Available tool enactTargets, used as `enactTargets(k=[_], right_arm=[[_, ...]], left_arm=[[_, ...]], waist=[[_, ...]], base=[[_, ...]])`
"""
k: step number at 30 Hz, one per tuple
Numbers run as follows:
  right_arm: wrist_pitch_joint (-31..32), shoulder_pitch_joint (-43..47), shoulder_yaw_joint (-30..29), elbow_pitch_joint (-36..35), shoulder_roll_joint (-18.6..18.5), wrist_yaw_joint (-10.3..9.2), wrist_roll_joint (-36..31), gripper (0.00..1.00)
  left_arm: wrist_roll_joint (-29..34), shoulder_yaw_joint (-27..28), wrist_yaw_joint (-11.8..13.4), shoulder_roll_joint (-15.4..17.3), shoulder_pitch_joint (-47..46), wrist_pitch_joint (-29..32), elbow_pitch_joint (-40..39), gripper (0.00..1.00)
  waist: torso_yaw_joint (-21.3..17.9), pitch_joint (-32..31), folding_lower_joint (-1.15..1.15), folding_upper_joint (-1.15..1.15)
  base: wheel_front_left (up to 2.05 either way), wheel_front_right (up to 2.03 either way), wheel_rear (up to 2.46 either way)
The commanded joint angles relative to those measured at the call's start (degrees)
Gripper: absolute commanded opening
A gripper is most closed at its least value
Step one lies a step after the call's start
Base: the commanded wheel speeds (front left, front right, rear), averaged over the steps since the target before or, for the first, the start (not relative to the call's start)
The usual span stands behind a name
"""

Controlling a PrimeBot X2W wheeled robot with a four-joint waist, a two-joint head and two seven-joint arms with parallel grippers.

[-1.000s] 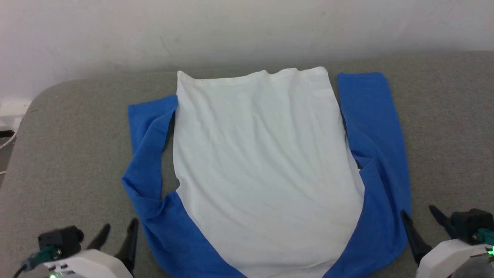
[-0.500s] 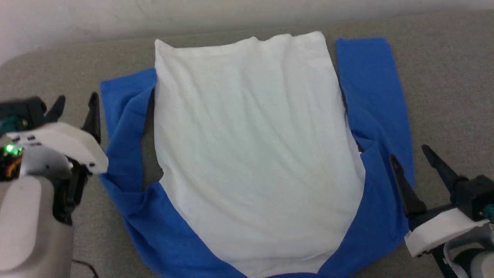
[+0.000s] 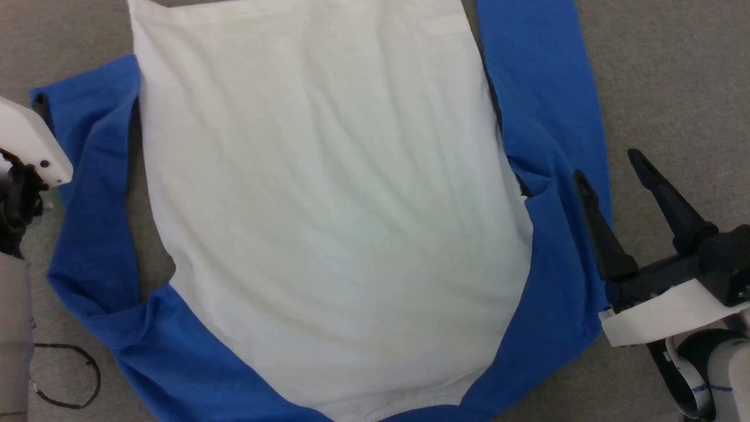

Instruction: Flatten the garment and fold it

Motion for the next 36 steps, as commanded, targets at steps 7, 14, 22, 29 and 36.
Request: enactTargets(k=[7,14,22,29,36], right_arm=[[-0.9,-1.7,0.1,-0.7,0.8,-0.12,0.5,1.0],[-1.1,-1.7,-0.7,-0.3,1.5,-0.12,0.2,1.0],[-0.7,-1.2,-1.9,0.2,1.7,-0.12,0.2,1.0],[0.5,0.7,-2.6,0.9,2.0,-0.12,0.7,1.0],[2.2,4.6,-4.1,0.7,2.4,-0.12,0.7,1.0]], left_arm=[[-0.5,0.8,2.2,1.9,-0.8,5.2,0.3,1.0],[-2.9,0.7,2.5,2.2,2.0,13.4,-1.8,0.0],[-5.2,4.7,1.3,3.5,6.9,7.9,-9.8,0.0],[-8.3,11.3,0.3,4.5,17.2,3.0,-16.3,0.0],[-9.1,18.1,1.5,5.4,29.9,1.7,-23.3,0.0]], waist=[[-4.3,5.0,-0.02,0.0],[-4.1,5.2,-0.02,0.0],[-0.6,0.6,-0.02,0.0],[3.4,-6.6,-0.02,0.0],[7.1,-12.9,-0.02,0.0]], base=[[0.0,0.0,0.0],[0.0,0.0,0.0],[0.0,0.0,0.0],[0.0,0.0,0.0],[0.0,0.0,0.0]])
